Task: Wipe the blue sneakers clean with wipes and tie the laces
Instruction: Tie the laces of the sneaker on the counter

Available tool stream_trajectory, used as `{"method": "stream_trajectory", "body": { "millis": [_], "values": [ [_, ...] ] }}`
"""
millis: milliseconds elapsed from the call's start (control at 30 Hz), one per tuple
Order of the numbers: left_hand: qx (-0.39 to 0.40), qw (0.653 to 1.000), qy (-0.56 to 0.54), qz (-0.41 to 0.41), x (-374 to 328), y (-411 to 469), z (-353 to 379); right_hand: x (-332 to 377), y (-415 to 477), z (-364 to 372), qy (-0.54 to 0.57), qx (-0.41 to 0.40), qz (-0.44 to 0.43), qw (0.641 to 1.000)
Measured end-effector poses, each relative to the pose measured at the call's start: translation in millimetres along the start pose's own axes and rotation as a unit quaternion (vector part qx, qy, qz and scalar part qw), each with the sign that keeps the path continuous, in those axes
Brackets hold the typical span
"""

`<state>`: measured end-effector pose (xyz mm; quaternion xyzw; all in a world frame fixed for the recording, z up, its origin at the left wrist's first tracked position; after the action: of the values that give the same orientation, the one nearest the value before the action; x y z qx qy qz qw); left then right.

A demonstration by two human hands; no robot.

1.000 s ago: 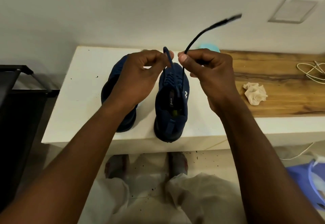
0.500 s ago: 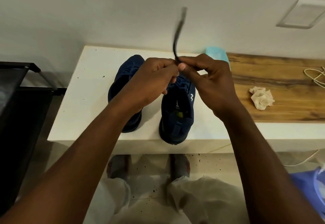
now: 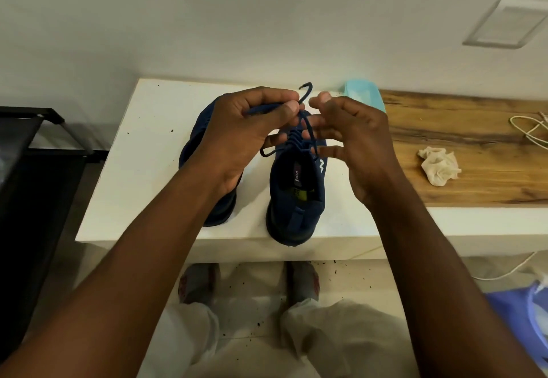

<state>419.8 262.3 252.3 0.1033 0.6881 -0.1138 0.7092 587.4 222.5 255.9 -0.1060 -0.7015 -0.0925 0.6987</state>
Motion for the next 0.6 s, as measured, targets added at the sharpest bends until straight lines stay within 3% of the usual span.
{"method": "stream_trajectory", "body": {
  "millis": [67, 200, 300, 367, 500, 600],
  "values": [
    [0.020, 1.000, 0.008, 0.000, 0.0, -0.7, 1.7, -2.2, -1.7, 4.7, 0.031, 0.017, 0.026, 0.999],
    [0.053, 0.994, -0.091, -0.042, 2.7, -1.4, 5.0, 13.0, -5.3, 12.5, 0.111, 0.050, -0.049, 0.991],
    [0.058, 0.978, -0.187, -0.078, 2.4, 0.1, 3.3, 20.6, -6.3, 15.1, 0.003, 0.076, -0.127, 0.989],
    [0.050, 0.974, -0.202, -0.085, 1.9, 0.4, 0.2, 16.8, -6.4, 16.8, -0.044, 0.064, -0.130, 0.989],
    [0.019, 0.988, -0.150, -0.039, -2.3, 0.7, -6.4, 10.7, -9.9, 19.5, 0.008, 0.061, -0.082, 0.995],
    [-0.037, 0.993, 0.054, 0.102, -17.6, 1.3, -18.4, 7.0, -5.8, 14.2, 0.031, 0.040, -0.035, 0.998]
  ]
}}
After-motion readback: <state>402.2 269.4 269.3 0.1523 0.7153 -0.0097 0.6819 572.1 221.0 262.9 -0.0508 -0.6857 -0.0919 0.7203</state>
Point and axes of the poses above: each hand's wrist, its own y-axis towards the middle knuckle, its own z-axis out of the palm, x = y × z, the point moved 6 cm from there along y, towards the middle knuckle, and after that the axes turned 6 degrees about y, right-handed, at the moved point
